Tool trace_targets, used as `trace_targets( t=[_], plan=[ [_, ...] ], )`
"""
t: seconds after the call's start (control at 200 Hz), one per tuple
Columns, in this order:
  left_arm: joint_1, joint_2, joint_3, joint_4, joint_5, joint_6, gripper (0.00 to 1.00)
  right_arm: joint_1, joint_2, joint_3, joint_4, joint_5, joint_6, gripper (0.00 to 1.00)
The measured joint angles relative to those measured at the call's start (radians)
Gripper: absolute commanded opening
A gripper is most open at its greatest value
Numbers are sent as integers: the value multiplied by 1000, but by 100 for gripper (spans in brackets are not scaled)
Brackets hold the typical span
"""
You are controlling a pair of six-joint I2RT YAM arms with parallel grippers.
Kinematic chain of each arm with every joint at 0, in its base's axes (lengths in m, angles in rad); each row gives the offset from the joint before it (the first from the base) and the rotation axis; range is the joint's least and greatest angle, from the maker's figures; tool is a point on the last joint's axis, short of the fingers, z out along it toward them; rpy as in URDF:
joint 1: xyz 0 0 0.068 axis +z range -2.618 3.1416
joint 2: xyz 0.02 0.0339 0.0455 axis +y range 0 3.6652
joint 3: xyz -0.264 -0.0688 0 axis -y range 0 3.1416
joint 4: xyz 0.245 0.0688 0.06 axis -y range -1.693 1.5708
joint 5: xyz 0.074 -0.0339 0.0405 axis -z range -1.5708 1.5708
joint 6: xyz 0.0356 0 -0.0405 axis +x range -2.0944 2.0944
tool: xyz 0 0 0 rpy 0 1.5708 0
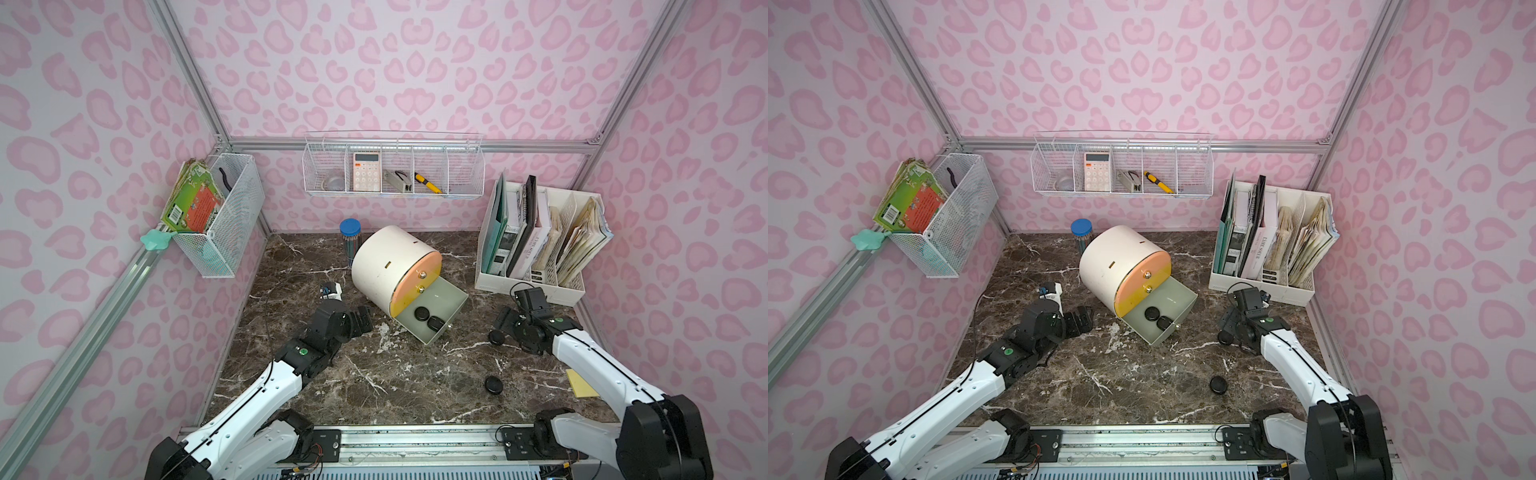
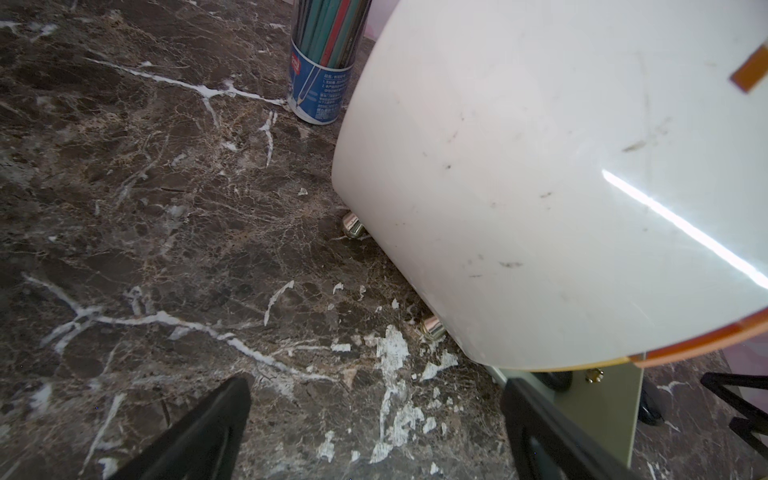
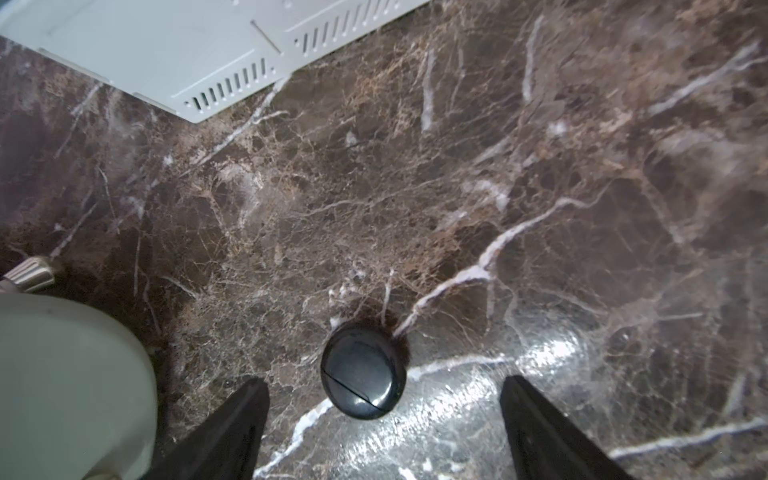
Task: Put the bluetooth earphones in the drawer according to color
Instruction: Pick up the Bluetooth earphone from the center of the board, then place the bluetooth earphone in the drawer.
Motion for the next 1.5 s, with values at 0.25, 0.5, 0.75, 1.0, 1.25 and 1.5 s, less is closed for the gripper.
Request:
trace_targets(
  t=[0.25, 0.5, 0.75, 1.0, 1.25, 1.5],
  plan=[
    [0, 5, 1, 0, -2, 0, 99, 10, 187, 53, -6, -23, -3, 76],
    [0, 4, 1, 0, -4, 0, 99, 45, 280, 64, -10, -34, 8, 61],
    [-1, 4, 2, 0, -4, 0, 99, 63, 304, 72, -19, 4, 51, 50],
    [-2, 2, 2, 0, -4, 3, 99, 101, 298, 114, -42, -26, 56, 45],
    [-2, 0, 3, 0, -4, 11, 99, 198, 278, 272, -77, -32, 48, 44],
    [-2, -9, 3, -1, -5, 11, 99, 297, 276, 410, -80, -35, -1, 44]
  ],
)
